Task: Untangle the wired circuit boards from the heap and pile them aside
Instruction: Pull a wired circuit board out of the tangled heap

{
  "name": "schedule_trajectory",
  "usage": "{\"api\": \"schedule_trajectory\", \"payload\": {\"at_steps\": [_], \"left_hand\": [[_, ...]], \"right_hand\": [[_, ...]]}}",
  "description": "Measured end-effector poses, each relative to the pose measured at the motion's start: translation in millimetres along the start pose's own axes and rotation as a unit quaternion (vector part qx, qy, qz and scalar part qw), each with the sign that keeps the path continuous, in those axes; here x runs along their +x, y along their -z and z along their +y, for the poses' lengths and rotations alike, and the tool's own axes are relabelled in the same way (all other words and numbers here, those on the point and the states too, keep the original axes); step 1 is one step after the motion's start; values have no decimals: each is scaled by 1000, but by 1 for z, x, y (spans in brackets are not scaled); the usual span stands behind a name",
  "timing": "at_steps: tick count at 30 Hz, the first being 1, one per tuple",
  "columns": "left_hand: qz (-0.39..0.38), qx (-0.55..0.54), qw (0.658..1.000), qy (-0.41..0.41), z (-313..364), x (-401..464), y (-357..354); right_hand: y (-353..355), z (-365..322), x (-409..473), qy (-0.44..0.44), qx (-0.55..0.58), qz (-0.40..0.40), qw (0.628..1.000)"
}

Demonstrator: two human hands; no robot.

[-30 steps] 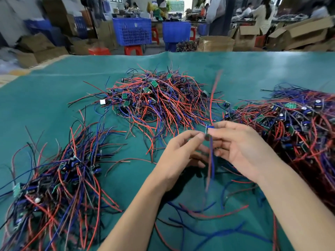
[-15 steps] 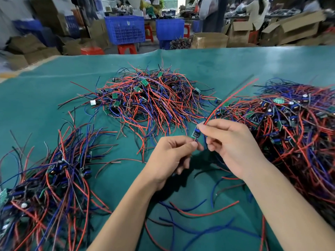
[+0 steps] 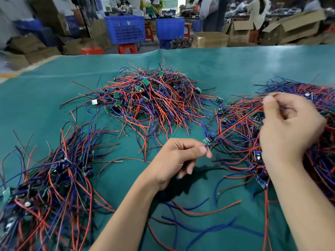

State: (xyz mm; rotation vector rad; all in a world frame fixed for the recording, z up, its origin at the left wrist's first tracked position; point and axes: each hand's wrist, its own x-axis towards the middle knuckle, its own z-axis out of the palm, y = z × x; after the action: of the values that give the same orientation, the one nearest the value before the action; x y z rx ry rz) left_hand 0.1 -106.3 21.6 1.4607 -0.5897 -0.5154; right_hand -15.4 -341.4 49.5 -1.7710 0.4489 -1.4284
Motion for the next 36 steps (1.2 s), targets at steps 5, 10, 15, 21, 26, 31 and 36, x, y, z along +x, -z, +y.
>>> {"api": "schedule_trajectory", "payload": {"at_steps": [5, 10, 15, 21, 26, 31, 36], "left_hand": [[87, -83, 993, -18, -2, 2, 3], [86, -106, 991, -13, -2, 3, 2], [73, -52, 996, 0, -1, 2, 2], [-3, -27, 1000, 2, 4, 1, -1], [-61, -29, 998, 14, 4, -2, -4], [-35, -48, 998, 31, 3, -1, -3], [23, -69, 996, 52, 1, 1, -4]], "right_hand": [[-6, -16, -18, -45, 41, -21, 998], [-22, -45, -65, -25, 61, -452, 890], [-20, -48, -69, 13, 79, -437, 896], [-18, -39, -52, 31, 55, -338, 939], [-15, -24, -28, -50, 67, -181, 980], [-23, -47, -24, -98, 116, -97, 984], [-51, -121, -14, -120, 254, -174, 944]]}}
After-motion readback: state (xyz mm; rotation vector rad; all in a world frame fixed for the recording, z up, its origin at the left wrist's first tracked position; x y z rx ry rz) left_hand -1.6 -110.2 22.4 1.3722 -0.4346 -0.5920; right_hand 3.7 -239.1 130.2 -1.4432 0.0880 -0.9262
